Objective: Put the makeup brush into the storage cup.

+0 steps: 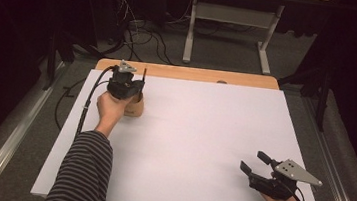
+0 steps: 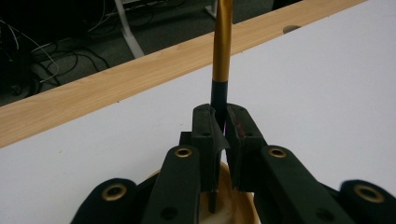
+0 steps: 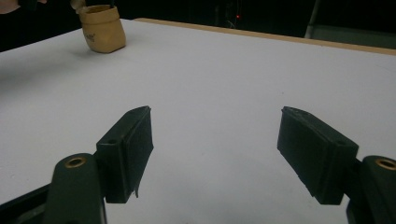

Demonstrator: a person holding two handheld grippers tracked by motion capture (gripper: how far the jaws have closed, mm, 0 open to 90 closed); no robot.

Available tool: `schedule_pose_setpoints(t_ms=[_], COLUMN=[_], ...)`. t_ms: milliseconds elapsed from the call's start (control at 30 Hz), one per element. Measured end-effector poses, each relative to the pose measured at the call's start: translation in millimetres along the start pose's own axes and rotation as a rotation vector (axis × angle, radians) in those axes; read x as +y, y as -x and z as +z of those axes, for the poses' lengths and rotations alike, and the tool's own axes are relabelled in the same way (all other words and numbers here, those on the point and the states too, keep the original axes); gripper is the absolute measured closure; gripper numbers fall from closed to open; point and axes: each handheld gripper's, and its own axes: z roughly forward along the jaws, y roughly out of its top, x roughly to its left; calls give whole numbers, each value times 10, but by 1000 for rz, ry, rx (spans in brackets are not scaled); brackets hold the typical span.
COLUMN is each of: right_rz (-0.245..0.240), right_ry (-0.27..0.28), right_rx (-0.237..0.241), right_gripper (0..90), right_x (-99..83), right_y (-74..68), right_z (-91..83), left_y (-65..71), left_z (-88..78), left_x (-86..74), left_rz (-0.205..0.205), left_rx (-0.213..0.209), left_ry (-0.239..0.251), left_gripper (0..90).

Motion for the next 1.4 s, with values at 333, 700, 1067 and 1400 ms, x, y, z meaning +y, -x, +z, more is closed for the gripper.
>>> schedule_pose_setpoints(t_ms=[333,700,1067,1400], right_rz=[-1,-2,4,-1], right_ry=[-1,-2,-4,0], right_rx=[2,-1,-4,-7], right_gripper=[285,286,286,285], right_x=[-1,0,0,-1], right_y=[-5,-9,-13,-8], right_z=[3,-1,-1,-4], left_y=[12,125,72,64], left_z=[-1,-118,-284,-400], left_x=[-6,-41,-30,-2], left_rz=[-4,41,21,2], left_rx=[-4,-3,3,-17], left_ry=[-41,-57,3,49], left_gripper=[810,530,475,458])
